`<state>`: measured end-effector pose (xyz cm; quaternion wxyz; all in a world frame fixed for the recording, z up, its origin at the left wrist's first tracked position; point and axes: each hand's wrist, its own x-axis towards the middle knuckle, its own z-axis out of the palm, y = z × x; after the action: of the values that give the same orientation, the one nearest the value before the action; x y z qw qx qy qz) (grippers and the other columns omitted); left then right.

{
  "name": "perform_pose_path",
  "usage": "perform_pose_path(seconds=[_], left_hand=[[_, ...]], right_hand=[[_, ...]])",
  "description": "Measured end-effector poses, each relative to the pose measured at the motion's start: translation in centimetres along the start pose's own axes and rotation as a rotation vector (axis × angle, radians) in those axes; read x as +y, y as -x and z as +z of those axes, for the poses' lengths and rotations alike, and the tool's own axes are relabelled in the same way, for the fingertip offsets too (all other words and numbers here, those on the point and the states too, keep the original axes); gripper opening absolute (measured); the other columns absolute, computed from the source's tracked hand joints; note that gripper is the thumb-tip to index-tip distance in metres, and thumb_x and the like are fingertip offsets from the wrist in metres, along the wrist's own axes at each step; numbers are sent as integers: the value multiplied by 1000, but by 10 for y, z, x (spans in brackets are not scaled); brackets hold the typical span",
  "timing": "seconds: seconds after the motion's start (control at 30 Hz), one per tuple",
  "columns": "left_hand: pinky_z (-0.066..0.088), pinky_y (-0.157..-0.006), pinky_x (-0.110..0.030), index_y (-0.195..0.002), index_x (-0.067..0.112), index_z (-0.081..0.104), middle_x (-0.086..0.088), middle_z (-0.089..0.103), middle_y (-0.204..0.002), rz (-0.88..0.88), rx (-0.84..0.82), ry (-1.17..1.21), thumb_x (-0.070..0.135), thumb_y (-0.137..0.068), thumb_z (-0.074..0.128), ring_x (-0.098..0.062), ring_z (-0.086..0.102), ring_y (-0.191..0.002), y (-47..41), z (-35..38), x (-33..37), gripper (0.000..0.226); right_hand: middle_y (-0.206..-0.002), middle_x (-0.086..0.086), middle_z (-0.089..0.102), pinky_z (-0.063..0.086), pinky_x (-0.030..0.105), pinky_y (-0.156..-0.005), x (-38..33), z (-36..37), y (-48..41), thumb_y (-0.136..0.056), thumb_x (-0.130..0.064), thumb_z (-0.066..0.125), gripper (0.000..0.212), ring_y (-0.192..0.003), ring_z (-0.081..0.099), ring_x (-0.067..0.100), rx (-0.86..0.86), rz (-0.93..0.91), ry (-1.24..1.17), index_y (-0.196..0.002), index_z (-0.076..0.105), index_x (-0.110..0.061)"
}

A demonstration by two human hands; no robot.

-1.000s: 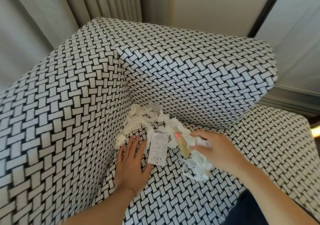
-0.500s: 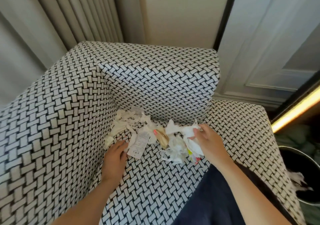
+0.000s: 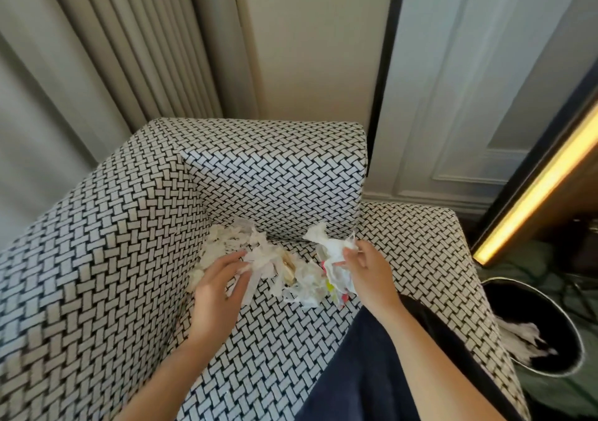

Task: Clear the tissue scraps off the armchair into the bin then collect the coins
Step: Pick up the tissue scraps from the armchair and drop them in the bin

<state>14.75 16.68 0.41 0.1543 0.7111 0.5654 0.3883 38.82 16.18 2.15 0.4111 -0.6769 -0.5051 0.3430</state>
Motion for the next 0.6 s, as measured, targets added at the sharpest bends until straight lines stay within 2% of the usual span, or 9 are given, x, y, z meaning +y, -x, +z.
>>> perform_pose_path(seconds=[0.07,0.17,0.2,0.27,0.33,0.37,0.47,0.53,0.6], left_hand=[[37,-93,-4,-100,17,67,12,60,-114,15,-67,72,9,-86,62,-1,55,-106,-8,3,22,17],[48,-85,-17,-95,36,60,17,64,-100,-71,-271,147,22,-89,58,1,60,-94,-21,9,53,16],[49,-80,-18,-90,38,59,16,65,-90,-86,-351,161,25,-90,56,2,61,-85,-26,14,68,13],[49,-71,-15,-87,32,63,13,65,-73,-102,-455,180,28,-91,55,5,59,-65,-33,18,91,10],[48,-59,-11,-89,18,67,14,64,-71,-74,-520,191,26,-93,53,8,57,-53,-40,27,118,16],[51,-60,-14,-91,13,67,14,65,-73,-67,-543,203,26,-93,53,7,59,-54,-43,34,130,20],[54,-86,-38,-101,13,67,4,69,-84,-59,-628,213,30,-93,52,-9,65,-69,-49,58,166,24],[52,-90,-34,-102,16,66,3,69,-92,-40,-683,204,32,-93,52,-14,66,-83,-55,80,189,24],[48,-77,-17,-95,24,66,12,67,-89,3,-733,227,33,-93,52,-7,62,-83,-59,105,213,16]], right_hand=[[-93,3,68,51,31,-69,0,-5,8,-98,-22,47,16,-82,66,21,15,-2,-11,-106,54,-11],[-104,3,67,52,29,-81,0,-19,20,-98,-26,47,28,-92,65,16,-18,0,-21,-121,49,-10],[-107,1,67,52,22,-80,-1,-31,26,-98,-27,48,30,-94,65,13,-38,1,-21,-123,48,-12],[-111,-5,64,45,7,-71,-3,-46,36,-97,-29,50,31,-94,63,4,-72,-2,0,-125,45,-17],[-108,-9,63,41,1,-69,-3,-72,46,-96,-27,52,26,-93,59,-7,-42,15,-12,-120,45,-23],[-105,-10,64,40,-1,-68,-3,-88,51,-96,-26,52,21,-90,59,-12,-17,22,-35,-115,45,-24],[-100,-12,68,38,-2,-65,-4,-138,63,-95,-25,53,14,-79,55,-24,69,51,-116,-101,43,-33],[-94,-12,73,40,6,-69,4,-169,66,-94,-29,54,14,-86,58,-17,139,74,-131,-107,50,-27],[-89,-13,74,45,18,-81,14,-197,68,-93,-30,56,17,-90,63,-7,194,99,-144,-108,53,-23]])
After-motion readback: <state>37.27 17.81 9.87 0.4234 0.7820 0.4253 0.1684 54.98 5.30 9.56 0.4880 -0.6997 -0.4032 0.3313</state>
